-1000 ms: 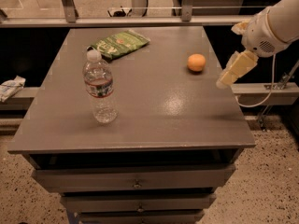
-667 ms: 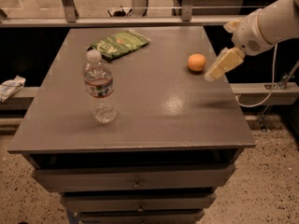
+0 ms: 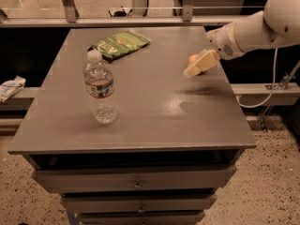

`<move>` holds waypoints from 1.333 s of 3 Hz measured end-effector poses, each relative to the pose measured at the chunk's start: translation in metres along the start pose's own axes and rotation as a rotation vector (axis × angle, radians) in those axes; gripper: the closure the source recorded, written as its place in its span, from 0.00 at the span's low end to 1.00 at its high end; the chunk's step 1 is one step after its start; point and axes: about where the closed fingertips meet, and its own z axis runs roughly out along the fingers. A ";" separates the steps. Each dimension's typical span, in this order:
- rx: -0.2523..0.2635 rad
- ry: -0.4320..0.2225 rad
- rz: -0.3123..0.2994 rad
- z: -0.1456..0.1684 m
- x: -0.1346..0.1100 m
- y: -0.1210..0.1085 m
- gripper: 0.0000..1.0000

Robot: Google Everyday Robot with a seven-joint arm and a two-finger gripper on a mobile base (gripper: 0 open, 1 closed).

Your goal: Move orange near green jalapeno chip bag

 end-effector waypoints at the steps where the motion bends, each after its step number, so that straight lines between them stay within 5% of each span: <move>1: -0.010 -0.010 0.060 0.021 0.009 -0.002 0.03; 4: -0.018 -0.026 0.123 0.032 0.018 -0.003 0.72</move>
Offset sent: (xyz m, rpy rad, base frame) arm 0.0177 0.0034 -0.0372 0.0851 0.0679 -0.0663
